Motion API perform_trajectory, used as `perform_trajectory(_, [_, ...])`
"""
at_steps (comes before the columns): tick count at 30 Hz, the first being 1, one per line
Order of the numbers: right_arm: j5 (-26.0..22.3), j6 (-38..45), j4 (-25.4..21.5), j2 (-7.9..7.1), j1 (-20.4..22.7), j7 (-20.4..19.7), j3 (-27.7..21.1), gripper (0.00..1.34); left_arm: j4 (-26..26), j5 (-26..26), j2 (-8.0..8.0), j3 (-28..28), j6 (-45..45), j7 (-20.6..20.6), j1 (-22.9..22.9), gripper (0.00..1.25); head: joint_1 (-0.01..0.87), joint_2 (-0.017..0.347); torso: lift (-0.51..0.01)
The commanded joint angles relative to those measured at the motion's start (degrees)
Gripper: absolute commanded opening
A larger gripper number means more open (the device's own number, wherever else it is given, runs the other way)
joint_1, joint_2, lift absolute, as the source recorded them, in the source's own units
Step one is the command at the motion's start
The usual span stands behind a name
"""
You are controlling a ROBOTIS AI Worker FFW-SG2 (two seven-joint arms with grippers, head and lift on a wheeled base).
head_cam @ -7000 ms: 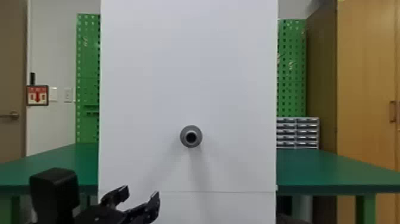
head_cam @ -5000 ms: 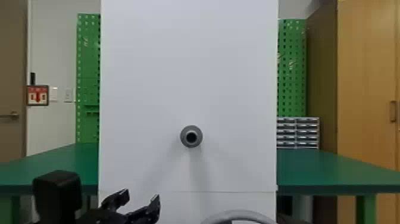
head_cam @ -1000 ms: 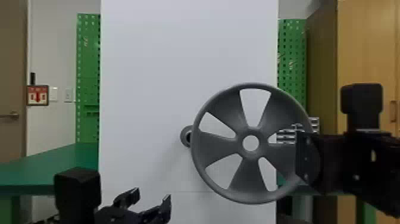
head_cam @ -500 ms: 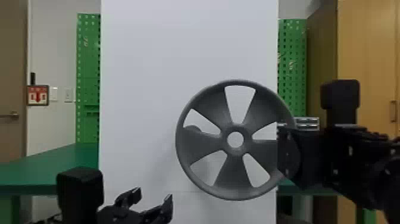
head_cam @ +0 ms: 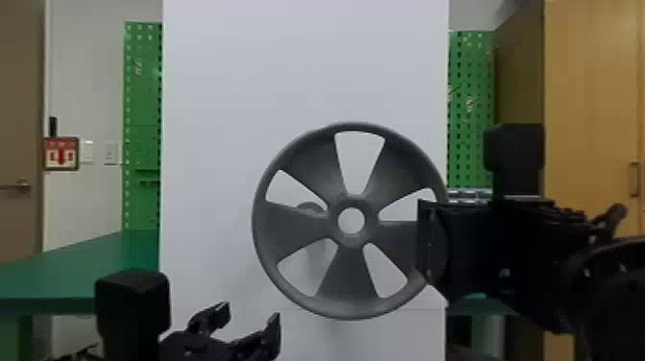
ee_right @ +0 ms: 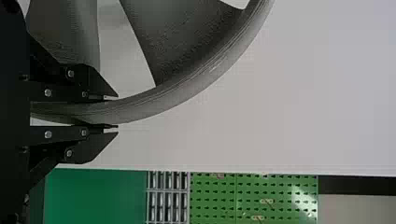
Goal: Hold the wheel and insert it
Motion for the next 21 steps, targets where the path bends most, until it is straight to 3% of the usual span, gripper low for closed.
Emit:
perform_trajectory(1, [-1.5, -0.5, 0.5, 0.24, -0.1, -0.7, 1.1, 0.24, 0.0, -0.1, 0.00, -0.2, 0.0, 0.2, 0.0, 0.75, 0.000, 0.029, -0.488])
perform_trajectory(21, [-5.3, -3.5, 2.5, 0.24, -0.3, -5.1, 4.5, 0.24, 0.0, -0.1, 0.00, -0.4, 0.0, 0.9, 0.0, 0.75, 0.000, 0.029, -0.488])
